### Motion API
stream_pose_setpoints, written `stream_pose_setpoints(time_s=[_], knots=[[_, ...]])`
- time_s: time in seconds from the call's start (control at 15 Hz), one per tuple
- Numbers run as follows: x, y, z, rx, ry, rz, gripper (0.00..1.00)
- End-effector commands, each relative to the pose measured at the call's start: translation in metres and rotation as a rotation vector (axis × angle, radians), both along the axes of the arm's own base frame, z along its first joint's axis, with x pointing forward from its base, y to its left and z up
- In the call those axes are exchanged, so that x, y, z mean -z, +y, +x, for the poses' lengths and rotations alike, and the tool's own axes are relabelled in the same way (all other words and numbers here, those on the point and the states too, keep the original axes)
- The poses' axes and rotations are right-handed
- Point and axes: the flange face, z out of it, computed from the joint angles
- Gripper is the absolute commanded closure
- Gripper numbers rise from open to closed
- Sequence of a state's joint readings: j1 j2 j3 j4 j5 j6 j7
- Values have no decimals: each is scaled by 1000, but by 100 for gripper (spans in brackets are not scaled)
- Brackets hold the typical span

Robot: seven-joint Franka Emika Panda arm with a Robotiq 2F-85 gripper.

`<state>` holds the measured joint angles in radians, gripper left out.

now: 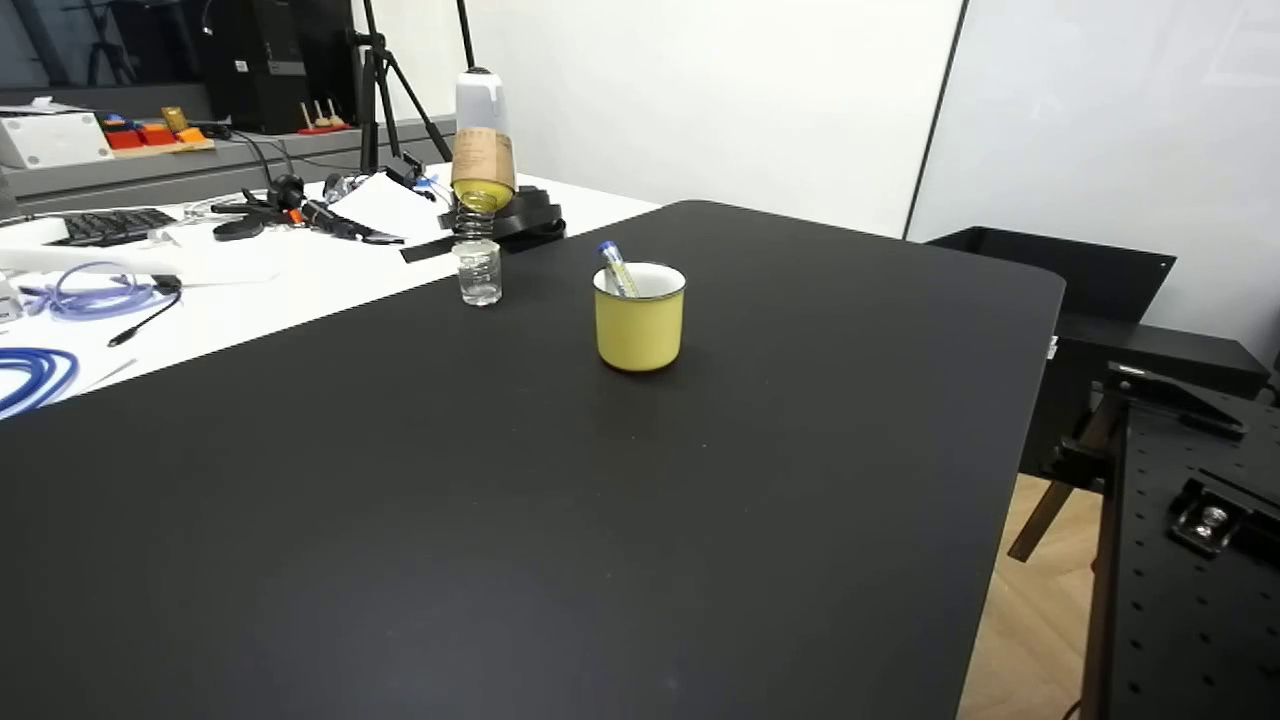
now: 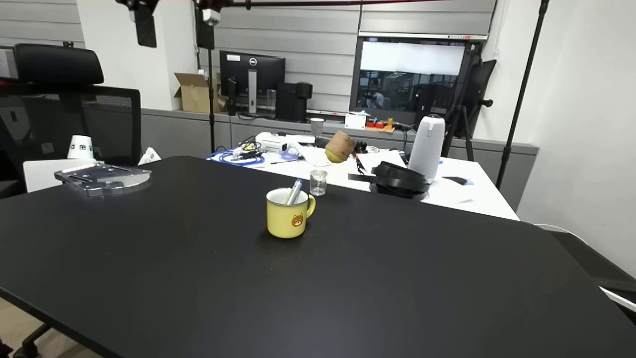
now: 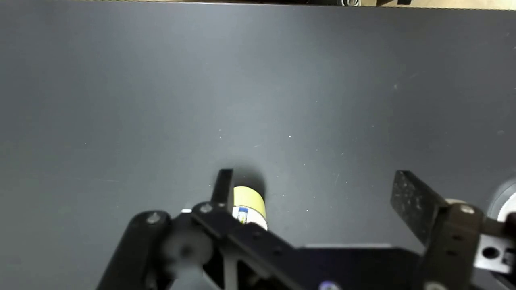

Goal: Remove the marker from the mug and put it on the table

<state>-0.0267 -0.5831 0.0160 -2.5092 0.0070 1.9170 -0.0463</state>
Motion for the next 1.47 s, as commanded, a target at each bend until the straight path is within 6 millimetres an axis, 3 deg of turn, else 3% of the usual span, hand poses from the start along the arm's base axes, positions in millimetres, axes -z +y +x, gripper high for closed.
stream_pose_setpoints(time_s=[0.0,0.27,0.73,0.8,0.93,1.2,1.4], knots=[[13,-15,34,34,-4,-48,0],[36,-27,84,50,-117,-98,0],[86,-24,163,173,-208,-30,0],[80,-24,138,108,-210,-40,0],[91,-25,153,129,-200,-35,0],[101,-29,164,170,-208,-41,0],[130,-40,183,259,-151,-36,0]])
